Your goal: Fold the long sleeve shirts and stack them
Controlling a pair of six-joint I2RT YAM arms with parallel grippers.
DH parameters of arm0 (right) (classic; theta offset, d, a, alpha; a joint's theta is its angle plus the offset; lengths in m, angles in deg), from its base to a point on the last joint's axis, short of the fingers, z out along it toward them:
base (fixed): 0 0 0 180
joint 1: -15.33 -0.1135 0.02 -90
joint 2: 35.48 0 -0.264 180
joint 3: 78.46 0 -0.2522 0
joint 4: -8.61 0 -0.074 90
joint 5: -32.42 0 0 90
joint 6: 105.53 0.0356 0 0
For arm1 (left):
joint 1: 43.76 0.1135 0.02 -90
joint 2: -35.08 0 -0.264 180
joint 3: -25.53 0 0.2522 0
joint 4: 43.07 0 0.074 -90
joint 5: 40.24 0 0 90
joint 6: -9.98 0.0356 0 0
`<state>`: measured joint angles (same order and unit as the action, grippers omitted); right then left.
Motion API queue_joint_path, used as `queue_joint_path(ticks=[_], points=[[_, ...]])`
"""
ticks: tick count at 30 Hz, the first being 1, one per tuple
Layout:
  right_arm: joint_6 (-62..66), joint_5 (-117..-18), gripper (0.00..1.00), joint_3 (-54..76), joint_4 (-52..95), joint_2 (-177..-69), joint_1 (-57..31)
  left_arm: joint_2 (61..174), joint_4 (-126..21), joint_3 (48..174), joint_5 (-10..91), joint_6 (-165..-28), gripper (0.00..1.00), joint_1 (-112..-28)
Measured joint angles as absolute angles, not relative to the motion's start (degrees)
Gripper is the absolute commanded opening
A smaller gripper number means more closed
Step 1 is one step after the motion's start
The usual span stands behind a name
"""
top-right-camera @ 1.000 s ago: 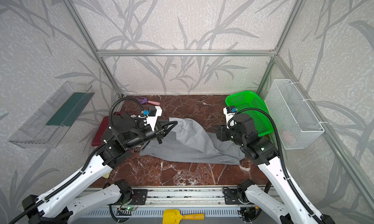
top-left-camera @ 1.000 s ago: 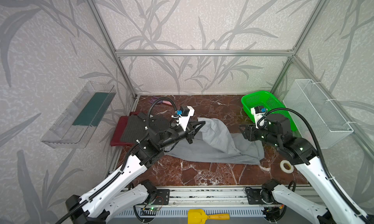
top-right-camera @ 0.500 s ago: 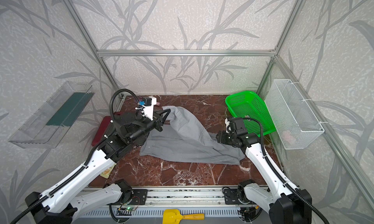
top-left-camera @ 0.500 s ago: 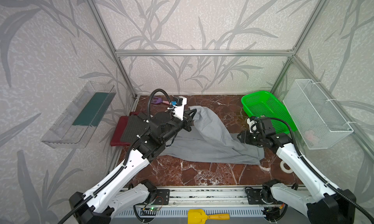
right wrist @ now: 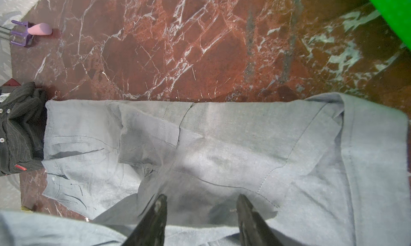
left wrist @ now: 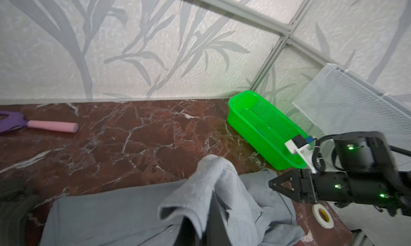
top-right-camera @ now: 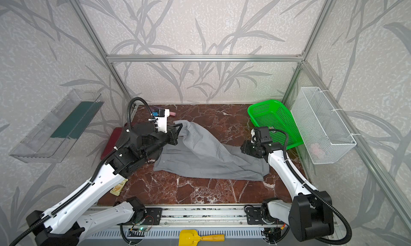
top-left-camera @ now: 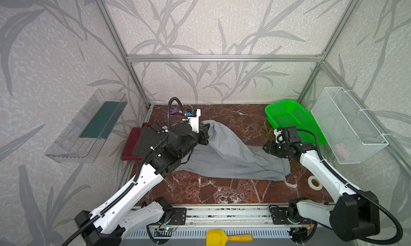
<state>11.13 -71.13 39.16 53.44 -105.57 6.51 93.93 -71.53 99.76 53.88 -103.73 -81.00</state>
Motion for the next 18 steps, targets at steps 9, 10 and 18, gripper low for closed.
queue_joint_path(ticks=[9,10,18], points=[[10.03,-69.60,0.51,38.99,53.20,-108.98,6.58,101.27,-71.49,98.03,55.70,-105.11,0.00,-74.96],[9.92,-69.46,0.51,38.88,53.16,-109.39,6.60,101.60,-71.20,97.51,55.63,-105.28,0.00,-74.33],[9.18,-68.59,0.51,35.86,53.16,-113.57,6.95,102.32,-65.72,89.36,55.81,-106.05,0.00,-69.11]])
